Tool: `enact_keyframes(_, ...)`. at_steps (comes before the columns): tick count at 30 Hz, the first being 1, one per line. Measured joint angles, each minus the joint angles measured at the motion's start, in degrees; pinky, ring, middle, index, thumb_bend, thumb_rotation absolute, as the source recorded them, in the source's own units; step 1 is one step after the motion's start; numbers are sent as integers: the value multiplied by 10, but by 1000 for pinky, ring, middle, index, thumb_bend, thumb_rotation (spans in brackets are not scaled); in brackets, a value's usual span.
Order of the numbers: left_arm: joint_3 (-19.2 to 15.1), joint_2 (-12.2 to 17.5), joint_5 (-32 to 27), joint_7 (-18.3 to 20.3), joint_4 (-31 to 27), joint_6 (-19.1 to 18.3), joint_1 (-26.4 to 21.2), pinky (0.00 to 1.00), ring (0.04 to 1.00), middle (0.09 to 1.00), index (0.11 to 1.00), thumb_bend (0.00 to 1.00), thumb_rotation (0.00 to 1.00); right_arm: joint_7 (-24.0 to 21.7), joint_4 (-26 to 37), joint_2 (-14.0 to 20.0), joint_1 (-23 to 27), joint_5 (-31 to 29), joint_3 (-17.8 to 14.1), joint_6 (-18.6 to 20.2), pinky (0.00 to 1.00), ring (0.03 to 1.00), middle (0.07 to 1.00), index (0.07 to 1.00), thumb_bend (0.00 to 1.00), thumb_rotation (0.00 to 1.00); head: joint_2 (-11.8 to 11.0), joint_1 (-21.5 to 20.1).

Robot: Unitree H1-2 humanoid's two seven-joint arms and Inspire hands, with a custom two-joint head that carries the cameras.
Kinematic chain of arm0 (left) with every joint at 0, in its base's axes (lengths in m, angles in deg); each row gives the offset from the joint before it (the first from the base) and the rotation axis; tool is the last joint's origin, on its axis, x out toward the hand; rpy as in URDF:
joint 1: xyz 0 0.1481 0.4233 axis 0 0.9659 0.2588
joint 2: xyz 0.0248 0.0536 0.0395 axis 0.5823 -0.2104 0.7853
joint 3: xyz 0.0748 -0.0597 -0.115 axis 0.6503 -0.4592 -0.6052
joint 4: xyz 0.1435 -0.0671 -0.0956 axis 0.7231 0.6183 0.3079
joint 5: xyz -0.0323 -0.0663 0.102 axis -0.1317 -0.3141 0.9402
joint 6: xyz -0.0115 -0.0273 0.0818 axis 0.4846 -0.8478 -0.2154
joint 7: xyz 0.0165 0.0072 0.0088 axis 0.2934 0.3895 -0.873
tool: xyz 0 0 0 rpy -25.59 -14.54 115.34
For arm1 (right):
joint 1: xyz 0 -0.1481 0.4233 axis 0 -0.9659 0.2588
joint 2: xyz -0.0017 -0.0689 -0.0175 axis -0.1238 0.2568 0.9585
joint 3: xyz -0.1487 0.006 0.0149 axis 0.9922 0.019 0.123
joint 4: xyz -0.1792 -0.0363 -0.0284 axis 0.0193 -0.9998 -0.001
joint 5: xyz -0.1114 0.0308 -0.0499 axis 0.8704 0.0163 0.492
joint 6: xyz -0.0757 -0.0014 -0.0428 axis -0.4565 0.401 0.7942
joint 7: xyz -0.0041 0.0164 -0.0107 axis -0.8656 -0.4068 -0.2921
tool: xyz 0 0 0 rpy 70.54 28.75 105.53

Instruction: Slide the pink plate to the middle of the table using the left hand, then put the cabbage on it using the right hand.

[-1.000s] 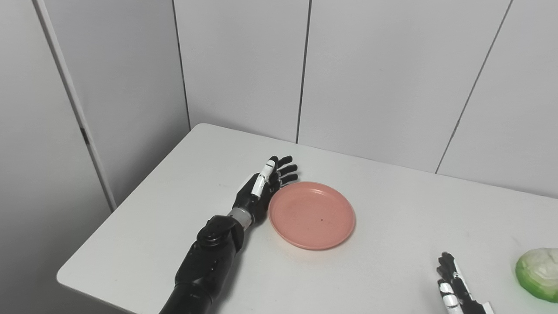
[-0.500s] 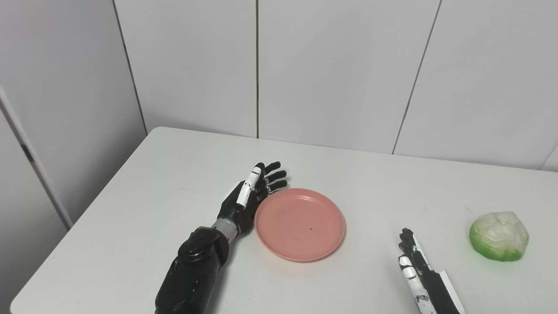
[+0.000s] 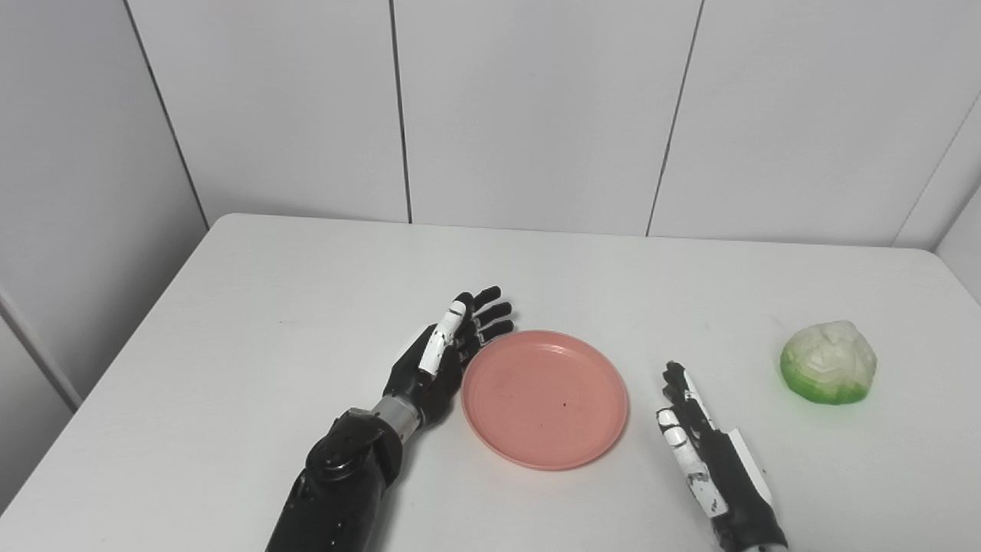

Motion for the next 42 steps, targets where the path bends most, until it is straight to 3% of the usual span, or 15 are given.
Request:
enact_keyframes(13, 4, 6, -2, 21, -15, -8, 15, 906, 908, 910, 903, 438, 1000, 18, 3, -19, 0, 20, 7, 13, 960, 976, 990, 1000, 411, 1000, 11, -64)
enact_keyframes(31, -12, 22, -15, 64, 47, 52, 2, 872, 890, 898, 888, 473, 1000, 31, -3, -24, 7, 39, 12, 19, 964, 972, 983, 1000, 437, 1000, 6, -138)
enact_keyframes(38, -13, 21, -22, 66, 59, 62, -2, 874, 889, 898, 887, 464, 1000, 41, -3, -12, 12, 86, 20, 18, 921, 960, 980, 999, 364, 1000, -1, -174)
enact_keyframes(42, -12, 21, -22, 66, 66, 70, -5, 861, 879, 889, 880, 476, 1000, 51, 5, -9, 13, 118, 20, 18, 883, 928, 944, 955, 414, 874, -3, -185)
